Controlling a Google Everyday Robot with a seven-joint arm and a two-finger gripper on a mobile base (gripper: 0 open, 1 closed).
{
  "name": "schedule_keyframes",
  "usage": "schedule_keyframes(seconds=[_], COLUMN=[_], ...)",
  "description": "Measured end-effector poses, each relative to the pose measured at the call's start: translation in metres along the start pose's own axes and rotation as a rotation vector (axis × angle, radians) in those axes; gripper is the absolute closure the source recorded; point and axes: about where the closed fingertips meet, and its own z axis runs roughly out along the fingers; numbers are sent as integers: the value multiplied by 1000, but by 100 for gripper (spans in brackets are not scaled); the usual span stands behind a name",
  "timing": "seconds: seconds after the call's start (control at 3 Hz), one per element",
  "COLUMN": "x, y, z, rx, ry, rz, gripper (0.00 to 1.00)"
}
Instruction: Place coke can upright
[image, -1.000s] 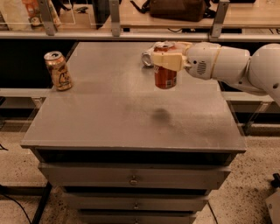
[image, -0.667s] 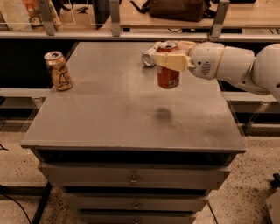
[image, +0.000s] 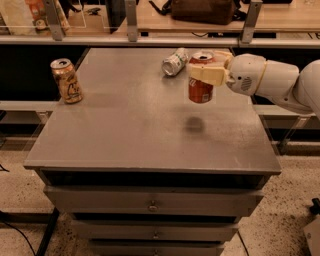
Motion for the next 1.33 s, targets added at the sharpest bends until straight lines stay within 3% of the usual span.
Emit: schedule_keyframes(seconds=[1.33], x=[-18], y=[14], z=[-45], rx=[33], ry=[70], rz=[-33], gripper=[100])
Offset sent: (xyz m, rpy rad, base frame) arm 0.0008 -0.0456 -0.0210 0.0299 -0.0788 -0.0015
